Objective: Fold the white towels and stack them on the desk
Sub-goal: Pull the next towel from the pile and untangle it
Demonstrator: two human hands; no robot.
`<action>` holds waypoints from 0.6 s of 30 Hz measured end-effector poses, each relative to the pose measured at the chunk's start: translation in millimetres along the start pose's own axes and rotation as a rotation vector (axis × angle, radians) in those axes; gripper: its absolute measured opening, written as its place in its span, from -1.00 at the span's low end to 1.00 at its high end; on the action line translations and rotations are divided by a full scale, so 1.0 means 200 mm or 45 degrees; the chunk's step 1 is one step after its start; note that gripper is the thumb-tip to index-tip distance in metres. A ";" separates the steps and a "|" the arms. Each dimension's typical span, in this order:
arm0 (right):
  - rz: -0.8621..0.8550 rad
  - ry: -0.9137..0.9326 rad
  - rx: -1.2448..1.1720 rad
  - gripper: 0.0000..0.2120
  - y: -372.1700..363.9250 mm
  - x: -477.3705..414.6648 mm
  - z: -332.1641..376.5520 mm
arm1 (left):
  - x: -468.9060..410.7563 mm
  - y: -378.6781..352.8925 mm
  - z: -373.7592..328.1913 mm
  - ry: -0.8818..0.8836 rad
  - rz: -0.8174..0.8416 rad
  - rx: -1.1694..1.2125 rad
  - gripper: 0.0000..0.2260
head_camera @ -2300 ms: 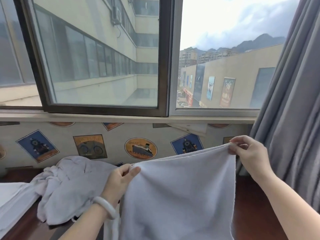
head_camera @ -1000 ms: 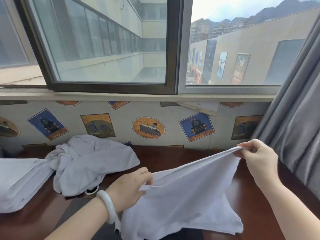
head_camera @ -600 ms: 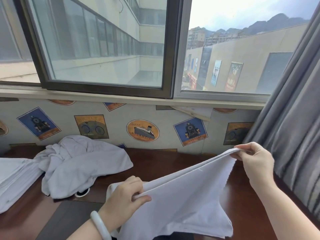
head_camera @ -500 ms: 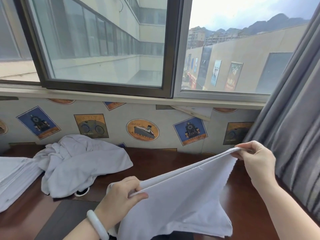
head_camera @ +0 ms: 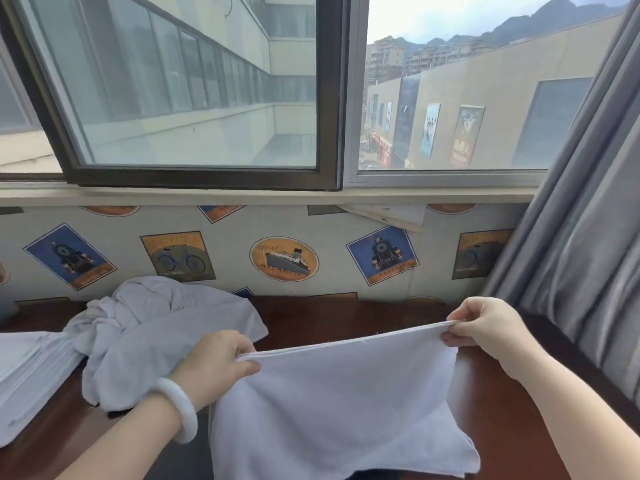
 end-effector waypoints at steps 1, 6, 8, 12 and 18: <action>0.043 -0.063 0.009 -0.91 -0.06 -0.02 -0.06 | -0.05 -0.05 0.03 0.030 0.075 -0.102 -0.81; -0.109 -0.142 -0.335 -0.90 -0.19 -0.32 -0.02 | -0.54 0.11 -0.11 0.049 -0.059 -0.221 -0.82; -0.276 0.035 -0.482 -0.91 -0.03 -0.48 0.32 | -0.80 0.48 -0.38 -0.074 -0.312 -0.165 -0.83; -0.439 0.494 -0.839 -0.91 0.44 -0.54 1.23 | -0.96 1.45 -0.95 -0.338 -0.855 0.075 -0.84; -0.468 0.789 -1.044 -0.84 0.77 -0.21 1.66 | -0.49 2.01 -1.19 -0.577 -1.217 0.325 -0.88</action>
Point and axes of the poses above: each hand's wrist, its own x-axis away from the middle knuckle, its own y-axis out of the back of the hand, z = x × y, the point moved 10 cm from there along -x, towards the middle knuckle, and after that the axes turned 7 degrees about -z, right-handed, at the moved point
